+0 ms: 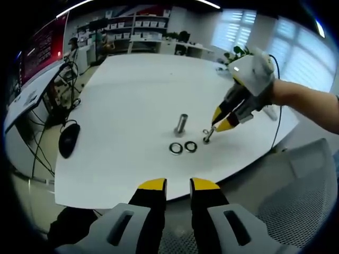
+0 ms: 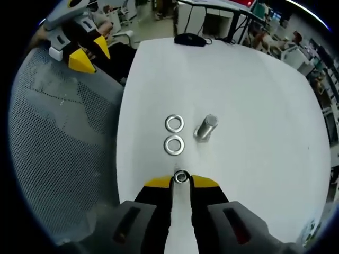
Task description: Place the washer onto the threaded stud by aligning its center hole with the stud, sliding it down to the base, and recovering from edge contact or off-axis alignment until the washer reaches the visible bottom stop.
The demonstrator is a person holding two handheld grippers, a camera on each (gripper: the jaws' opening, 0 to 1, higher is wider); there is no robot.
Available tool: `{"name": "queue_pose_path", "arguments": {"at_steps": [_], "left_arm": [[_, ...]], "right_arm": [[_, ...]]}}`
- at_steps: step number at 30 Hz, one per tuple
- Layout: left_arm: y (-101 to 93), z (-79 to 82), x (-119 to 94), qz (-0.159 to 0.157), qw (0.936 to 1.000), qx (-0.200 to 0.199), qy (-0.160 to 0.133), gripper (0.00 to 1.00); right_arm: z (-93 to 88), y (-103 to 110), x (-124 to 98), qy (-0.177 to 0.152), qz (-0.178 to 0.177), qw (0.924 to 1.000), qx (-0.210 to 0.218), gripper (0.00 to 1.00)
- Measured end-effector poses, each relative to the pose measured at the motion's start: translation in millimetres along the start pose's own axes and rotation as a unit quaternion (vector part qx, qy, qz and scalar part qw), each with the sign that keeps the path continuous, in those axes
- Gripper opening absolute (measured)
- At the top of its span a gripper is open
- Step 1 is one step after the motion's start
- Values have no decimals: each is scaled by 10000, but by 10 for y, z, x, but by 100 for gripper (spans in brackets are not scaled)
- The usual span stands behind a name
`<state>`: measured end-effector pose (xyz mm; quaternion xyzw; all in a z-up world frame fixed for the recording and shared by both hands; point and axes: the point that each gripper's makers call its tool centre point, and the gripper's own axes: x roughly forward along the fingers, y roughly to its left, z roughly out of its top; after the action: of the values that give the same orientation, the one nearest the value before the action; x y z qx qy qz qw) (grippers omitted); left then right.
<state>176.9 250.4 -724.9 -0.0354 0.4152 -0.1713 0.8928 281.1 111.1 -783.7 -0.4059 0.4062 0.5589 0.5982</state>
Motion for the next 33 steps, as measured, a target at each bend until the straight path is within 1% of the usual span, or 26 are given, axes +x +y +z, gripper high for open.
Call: {"name": "queue_pose_path", "arguments": {"at_steps": [8, 12, 18, 20, 22, 23, 26, 27, 29, 31, 33], "left_arm": [[4, 3, 0, 3, 10000, -13, -5, 15], [2, -4, 1, 8, 10000, -6, 13, 15], [9, -18, 4, 28, 10000, -10, 57, 15], [13, -20, 2, 35, 10000, -21, 53, 15], [12, -15, 3, 27, 10000, -25, 42, 15], [10, -24, 3, 27, 10000, -7, 68, 15], [11, -20, 5, 25, 10000, -9, 60, 15], [12, -19, 5, 26, 10000, -10, 60, 15], [10, -21, 5, 27, 10000, -4, 68, 15], [11, -23, 7, 27, 10000, -4, 73, 15], [12, -24, 8, 29, 10000, 2, 76, 15]], "right_arm": [[-38, 21, 156, 159, 89, 9998, -57, 14], [-98, 30, 288, 327, 179, 9992, -128, 14], [-188, 48, 421, 536, 159, 9979, -313, 14], [-231, 43, 441, 555, 161, 9980, -251, 16], [-266, 22, 420, 539, 116, 9983, -180, 27], [-287, 1, 394, 496, 110, 9986, -143, 28], [-353, -46, 340, 449, 105, 9989, -36, 28], [-423, -99, 325, 475, 69, 9988, 15, 27], [-490, -168, 322, 474, 14, 9988, 120, 27], [-531, -241, 313, 395, -64, 9989, 238, 26], [-517, -290, 317, 263, -149, 9991, 309, 26]]}}
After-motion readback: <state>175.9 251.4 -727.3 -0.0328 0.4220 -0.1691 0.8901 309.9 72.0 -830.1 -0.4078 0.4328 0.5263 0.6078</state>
